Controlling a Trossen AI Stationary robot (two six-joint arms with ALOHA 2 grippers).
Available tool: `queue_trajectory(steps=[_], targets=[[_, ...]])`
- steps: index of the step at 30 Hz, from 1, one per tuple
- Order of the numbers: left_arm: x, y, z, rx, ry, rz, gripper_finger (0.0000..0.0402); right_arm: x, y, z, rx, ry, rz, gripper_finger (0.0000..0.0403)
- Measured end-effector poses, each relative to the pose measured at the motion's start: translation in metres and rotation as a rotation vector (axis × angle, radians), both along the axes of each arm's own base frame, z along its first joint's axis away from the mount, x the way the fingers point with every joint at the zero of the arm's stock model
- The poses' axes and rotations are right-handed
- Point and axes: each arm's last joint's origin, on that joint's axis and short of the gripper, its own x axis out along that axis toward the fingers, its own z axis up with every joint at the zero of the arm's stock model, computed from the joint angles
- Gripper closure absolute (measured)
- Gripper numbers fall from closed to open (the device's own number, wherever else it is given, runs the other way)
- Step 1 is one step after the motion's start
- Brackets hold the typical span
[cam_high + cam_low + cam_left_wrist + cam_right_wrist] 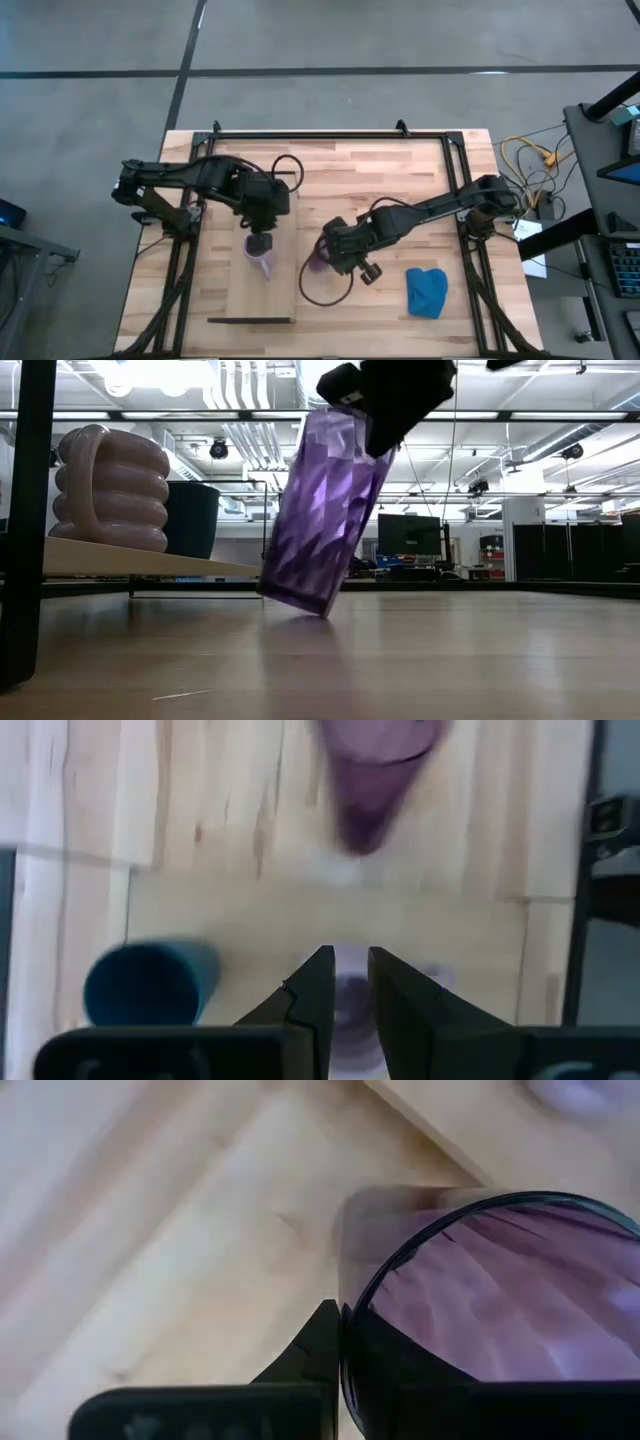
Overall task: Stack small to large cups/mugs on shelf
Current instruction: Put the purple cup on the shelf
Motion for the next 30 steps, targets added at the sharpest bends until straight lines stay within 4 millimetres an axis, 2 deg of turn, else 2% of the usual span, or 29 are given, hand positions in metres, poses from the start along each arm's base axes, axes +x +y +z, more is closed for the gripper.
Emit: queue_trajectory(steps=[6, 12, 18, 24, 30], targets=[[-0.004, 0.001, -0.002, 0.005, 0.048, 0.022, 0.0352, 0.012, 0.014, 0.004, 0.035, -0.002, 0.051, 0.0394], [-0.004, 0.001, -0.002, 0.007, 0.049, 0.02, 0.0352, 0.029, 0.017, 0.014, 0.078, 0.023, -0.072, 0.0385], [-0.004, 0.001, -0.002, 0.006, 0.049, 0.024, 0.0352, 0.044, 0.022, 0.009, 0.056, 0.125, -0.11, 0.0366], [-0.004, 0.0, -0.002, 0.006, 0.05, 0.024, 0.0352, 0.06, 0.028, 0.006, 0.049, 0.147, -0.11, 0.0353], [-0.005, 0.0, -0.002, 0.006, 0.051, 0.024, 0.0352, 0.065, 0.029, 0.031, 0.083, 0.06, -0.113, 0.0345]])
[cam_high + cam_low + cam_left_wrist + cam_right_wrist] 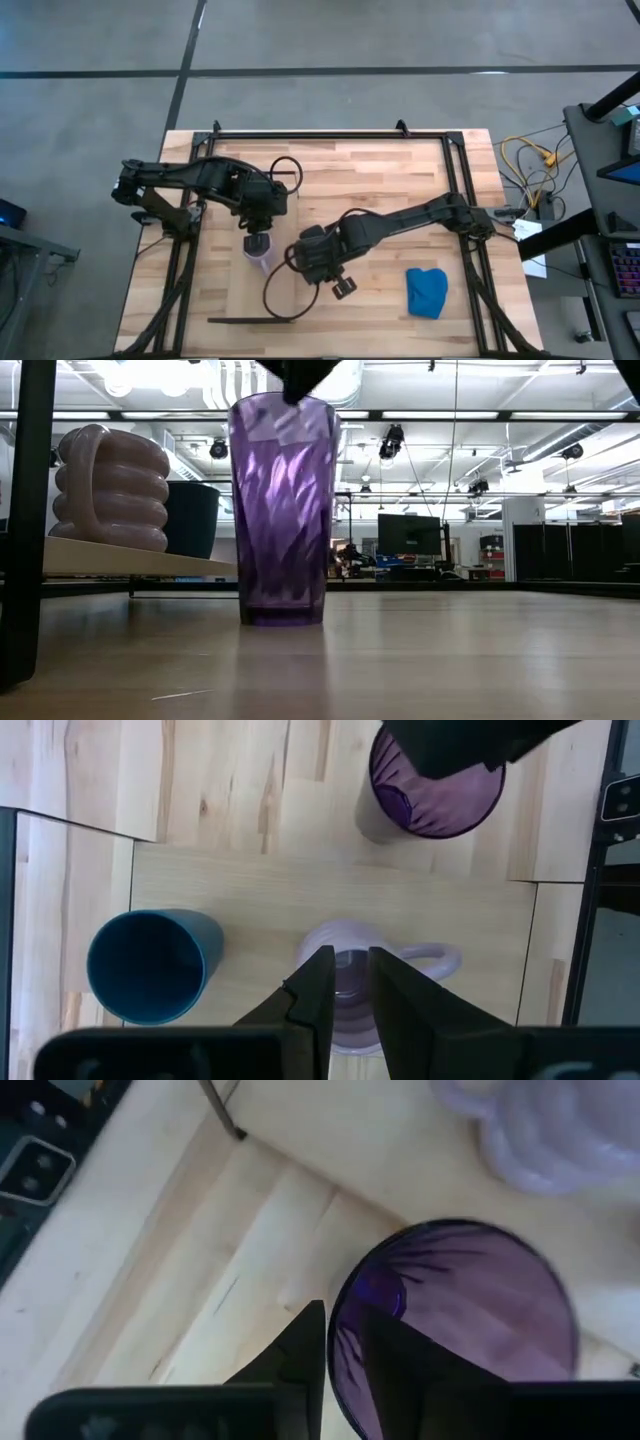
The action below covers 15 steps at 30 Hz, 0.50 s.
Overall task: Stack small to large cups/mugs on shelf
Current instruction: Put the purple cup on the shelf
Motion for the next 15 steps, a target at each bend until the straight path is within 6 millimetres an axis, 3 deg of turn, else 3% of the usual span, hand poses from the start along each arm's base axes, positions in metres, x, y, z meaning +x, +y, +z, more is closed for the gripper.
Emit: queue_trajectory(steps=[4, 8, 15], targets=[[0.0, 0.0, 0.0, 0.0, 0.003, 0.001, 0.0352, -0.004, -0.001, 0.02, 0.013, -0.016, -0.018, 0.0337], [0.001, -0.001, 0.0, -0.013, -0.01, -0.003, 0.0352, -0.014, -0.004, 0.042, 0.064, 0.012, -0.151, 0.0331], [0.019, -0.021, -0.008, -0.046, -0.057, -0.07, 0.0352, -0.058, -0.014, 0.083, 0.103, 0.065, -0.279, 0.0337]])
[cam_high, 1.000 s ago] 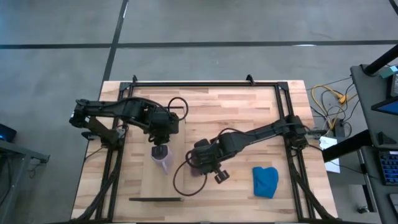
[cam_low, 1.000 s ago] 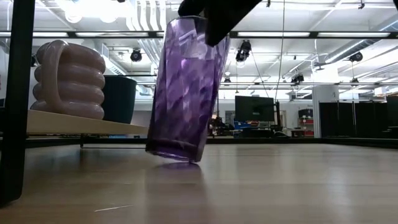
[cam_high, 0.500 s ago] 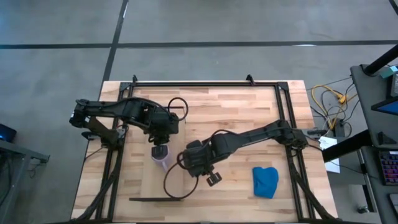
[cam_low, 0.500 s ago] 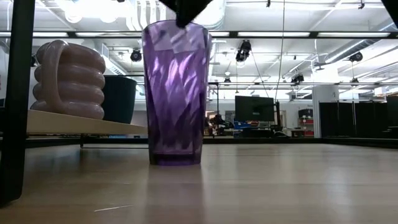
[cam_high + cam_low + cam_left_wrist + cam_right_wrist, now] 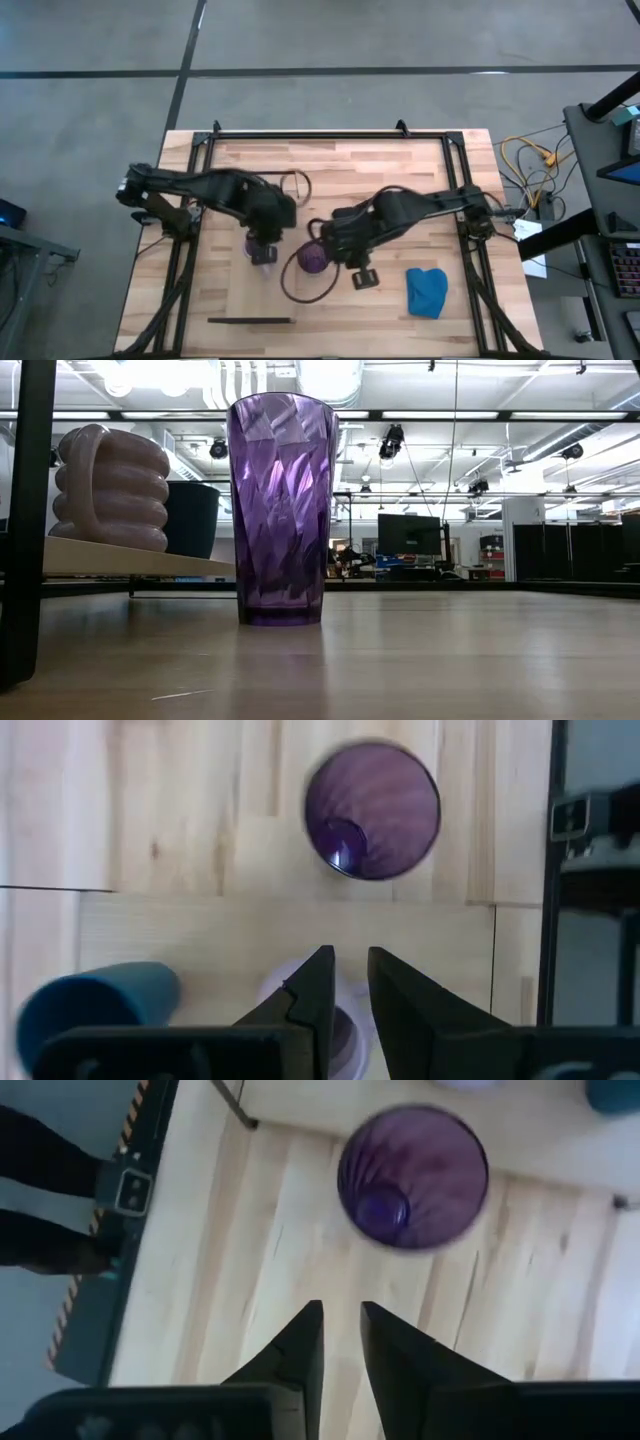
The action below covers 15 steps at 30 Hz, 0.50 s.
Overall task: Stack small to large cups/mugs on shelf
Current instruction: Put the purple cup on the shelf
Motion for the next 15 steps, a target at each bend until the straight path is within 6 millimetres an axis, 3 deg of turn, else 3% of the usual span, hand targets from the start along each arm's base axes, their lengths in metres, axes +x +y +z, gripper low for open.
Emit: queue_trajectory(steps=[8, 15], targets=[[0.044, -0.04, -0.037, -0.021, 0.005, -0.044, 0.0352, -0.046, -0.011, 0.046, 0.041, -0.055, -0.052, 0.0334], [0.069, -0.051, -0.058, -0.033, -0.022, -0.046, 0.0352, -0.079, -0.021, 0.077, 0.074, -0.14, -0.059, 0.033]])
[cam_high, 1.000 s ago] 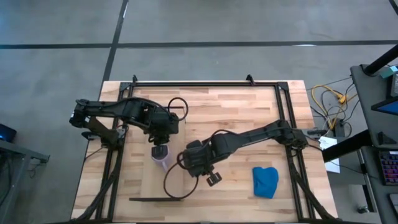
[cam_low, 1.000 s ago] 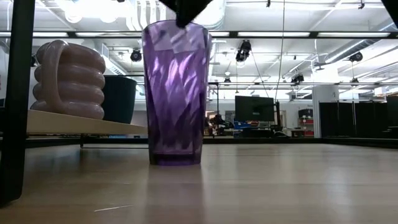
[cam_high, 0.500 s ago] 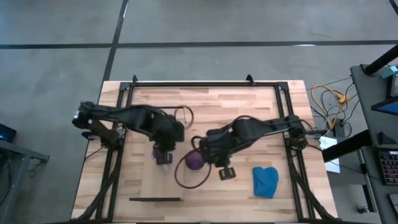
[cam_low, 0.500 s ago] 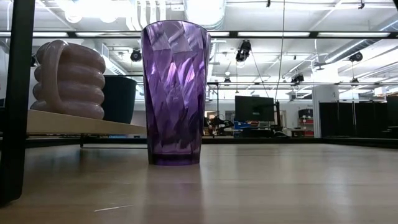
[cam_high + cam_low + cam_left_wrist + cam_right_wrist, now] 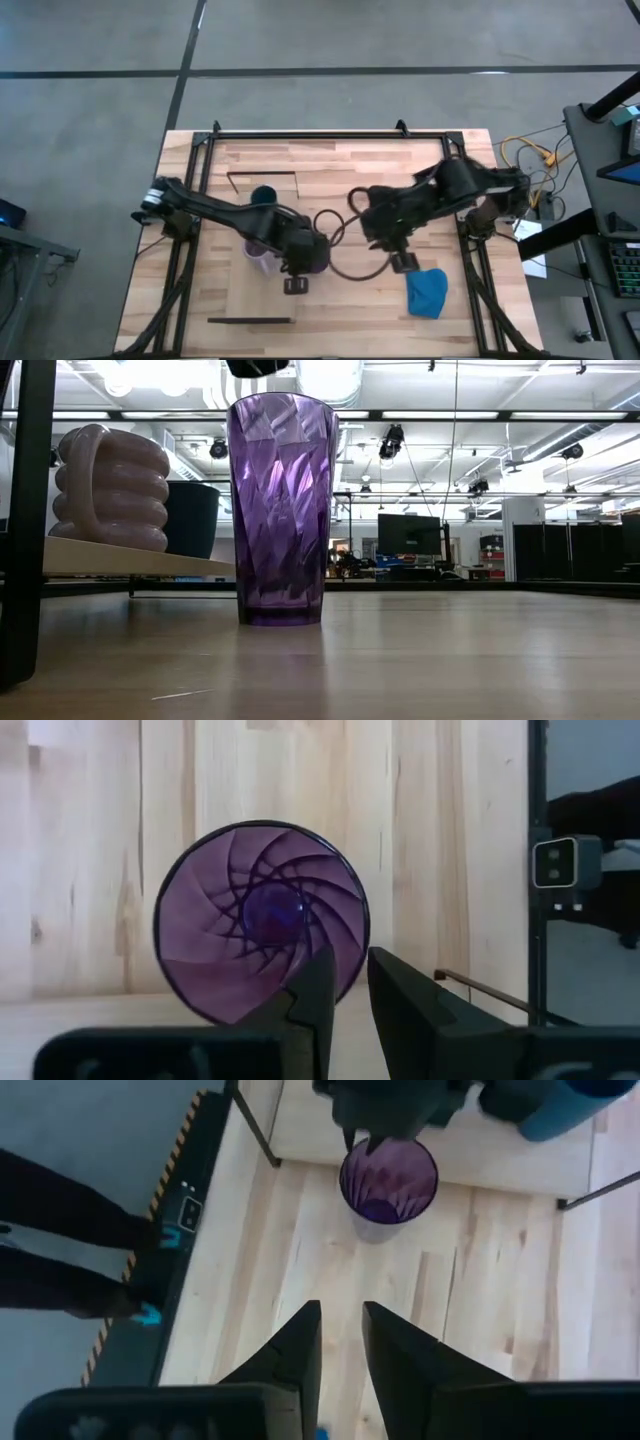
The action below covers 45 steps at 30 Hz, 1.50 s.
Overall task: Stack small to large cups/mugs on shelf
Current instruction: Put the purple cup on the shelf
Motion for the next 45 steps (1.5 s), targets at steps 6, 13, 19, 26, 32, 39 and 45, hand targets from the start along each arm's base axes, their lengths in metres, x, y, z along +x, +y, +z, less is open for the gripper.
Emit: queue_trajectory(steps=[6, 13, 19, 26, 32, 39, 45], targets=[[0.008, -0.003, -0.012, -0.01, 0.038, 0.045, 0.0352, -0.019, -0.006, 0.015, 0.016, -0.051, 0.0, 0.0335], [0.013, -0.007, -0.021, -0.033, 0.065, 0.067, 0.0352, -0.027, -0.009, 0.021, 0.019, -0.067, 0.001, 0.0333], [0.015, -0.008, -0.023, -0.056, 0.059, 0.077, 0.0352, -0.027, -0.009, 0.021, -0.004, -0.076, 0.04, 0.0333], [0.019, -0.01, -0.029, -0.08, 0.039, 0.103, 0.0352, -0.027, -0.009, 0.021, -0.007, -0.077, 0.045, 0.0328], [0.02, -0.01, -0.04, -0.094, 0.05, 0.122, 0.0352, -0.027, -0.009, 0.021, -0.007, -0.076, 0.045, 0.033], [0.019, -0.01, -0.045, -0.096, 0.067, 0.14, 0.0359, -0.027, -0.009, 0.021, -0.007, -0.076, 0.046, 0.0329], [0.019, -0.01, -0.044, -0.091, 0.064, 0.143, 0.0394, -0.027, -0.009, 0.021, -0.007, -0.076, 0.045, 0.0329]])
